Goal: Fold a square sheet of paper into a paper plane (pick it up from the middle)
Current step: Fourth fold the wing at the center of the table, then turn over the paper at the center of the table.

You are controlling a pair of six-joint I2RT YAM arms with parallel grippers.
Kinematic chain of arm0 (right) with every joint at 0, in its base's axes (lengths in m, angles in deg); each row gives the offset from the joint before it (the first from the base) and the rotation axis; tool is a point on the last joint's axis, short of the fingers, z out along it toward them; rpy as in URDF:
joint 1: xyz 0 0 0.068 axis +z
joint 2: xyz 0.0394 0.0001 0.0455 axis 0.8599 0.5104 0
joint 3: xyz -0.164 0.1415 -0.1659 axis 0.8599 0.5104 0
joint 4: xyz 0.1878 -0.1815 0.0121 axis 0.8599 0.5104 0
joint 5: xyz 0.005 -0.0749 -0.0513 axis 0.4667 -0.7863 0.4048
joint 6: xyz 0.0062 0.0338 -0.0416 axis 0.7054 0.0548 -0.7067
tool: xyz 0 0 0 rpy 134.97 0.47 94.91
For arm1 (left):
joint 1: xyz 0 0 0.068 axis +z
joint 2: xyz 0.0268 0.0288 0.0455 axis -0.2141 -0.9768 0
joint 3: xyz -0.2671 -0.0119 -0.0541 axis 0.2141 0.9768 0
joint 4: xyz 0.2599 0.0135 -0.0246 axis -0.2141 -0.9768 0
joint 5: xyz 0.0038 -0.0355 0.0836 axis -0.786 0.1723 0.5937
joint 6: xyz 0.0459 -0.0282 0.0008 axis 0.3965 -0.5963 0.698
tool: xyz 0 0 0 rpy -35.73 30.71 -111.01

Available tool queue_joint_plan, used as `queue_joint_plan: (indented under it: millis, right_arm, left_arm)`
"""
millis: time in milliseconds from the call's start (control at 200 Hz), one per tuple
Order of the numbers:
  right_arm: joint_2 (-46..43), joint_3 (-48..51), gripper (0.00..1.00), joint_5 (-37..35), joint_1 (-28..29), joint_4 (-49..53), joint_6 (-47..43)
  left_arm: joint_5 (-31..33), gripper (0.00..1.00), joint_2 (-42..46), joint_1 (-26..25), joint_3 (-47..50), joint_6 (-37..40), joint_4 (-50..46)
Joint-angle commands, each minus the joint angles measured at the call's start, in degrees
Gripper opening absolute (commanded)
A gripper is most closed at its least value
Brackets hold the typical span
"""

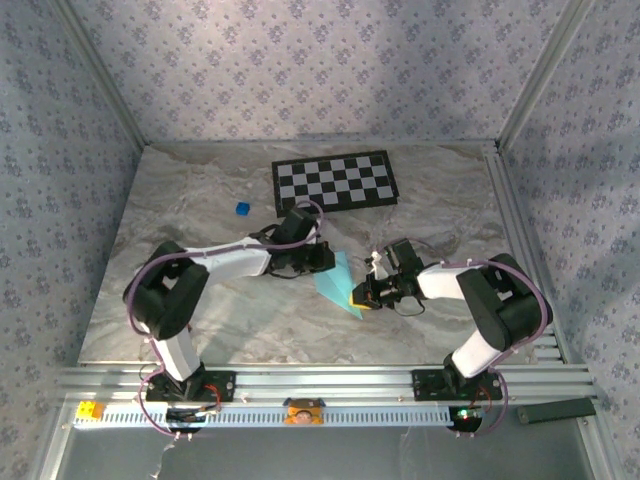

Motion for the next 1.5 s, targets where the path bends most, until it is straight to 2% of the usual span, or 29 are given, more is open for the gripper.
queue_joint_plan:
  millis: [0,315,575,780,860,1049,1174,1494]
  right_arm:
    - [-0.3,0.7,0.01,-3.6,-0.4,6.1,-0.3]
    - [-6.0,-2.0,0.10,-1.8,-0.1,9.5,-1.5]
    - [-15.5,1.4,0.15,-7.9,-2.4,15.9,0.1]
    - [-21.3,5.1,0.31,-5.6,-3.9,15.6,3.9]
    - [-21.6,5.3,0.36,-4.7,-3.8,16.5,5.6]
    - [-21.2,5.8,0.37,-2.5,-2.4,15.7,7.0]
    - [-20.6,6.6,0.45,-1.9,-1.2,14.5,9.9]
    - [-17.7,6.8,0.41,-2.2,1.3,14.9,11.8]
  left_arm:
    - [0.6,0.09,-3.9,-0.1,-2.0,0.2,0.0]
    - [1.2,0.09,-6.1,-0.1,-2.4,0.4,0.1]
    - [1.3,0.09,-1.5,-0.3,-1.3,0.7,-0.4]
    - [-0.8,0.10,-1.7,-0.5,-2.2,1.1,0.8]
    - [-1.2,0.10,-3.3,-0.5,-3.0,1.3,0.8]
    - [-0.3,0.09,-6.4,-0.2,-4.1,1.4,0.3]
    - [-0.2,0.09,-7.9,0.2,-3.2,0.9,0.5]
    - [0.1,0.08,-7.7,1.1,-0.5,-0.7,0.4]
